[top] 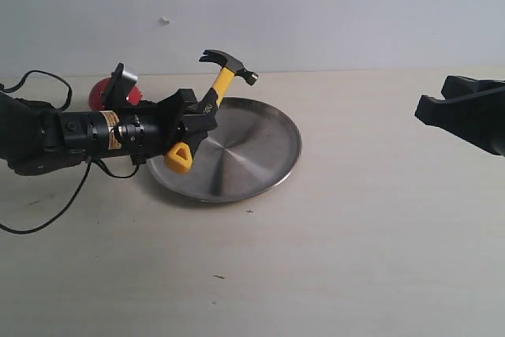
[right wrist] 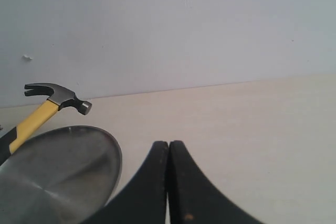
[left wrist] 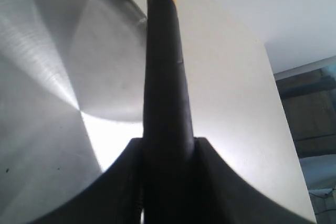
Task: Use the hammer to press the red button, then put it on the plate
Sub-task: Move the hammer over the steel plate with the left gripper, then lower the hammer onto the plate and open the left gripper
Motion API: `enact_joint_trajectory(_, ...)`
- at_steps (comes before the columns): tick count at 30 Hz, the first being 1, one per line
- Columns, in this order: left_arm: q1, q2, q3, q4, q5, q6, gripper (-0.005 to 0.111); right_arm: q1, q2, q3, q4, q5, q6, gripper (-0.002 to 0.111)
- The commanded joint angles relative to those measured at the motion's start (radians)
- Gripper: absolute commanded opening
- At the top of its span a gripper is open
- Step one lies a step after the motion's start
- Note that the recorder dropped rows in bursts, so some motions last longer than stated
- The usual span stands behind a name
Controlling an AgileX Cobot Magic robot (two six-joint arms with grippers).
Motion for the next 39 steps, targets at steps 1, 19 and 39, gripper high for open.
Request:
enact_joint_trajectory(1, 0.006, 0.010, -0.020, -0.047, -0.081, 0.032, 0.000, 0.000, -0.003, 0.003, -0.004, -0.008, -0.001, 0.000)
enact_joint_trajectory(19, 0.006, 0.052, -0.028, -0.075, -0.075, 0.032, 0.000, 0.000, -0.003, 0.003, -0.007, -0.008, -0.001, 0.000)
enact_joint_trajectory(39, -0.006, 0.053, -0.028, -0.012, -0.028, 0.058, 0.005, 0.000, -0.003, 0.003, -0.009, -0.008, -0.001, 0.000)
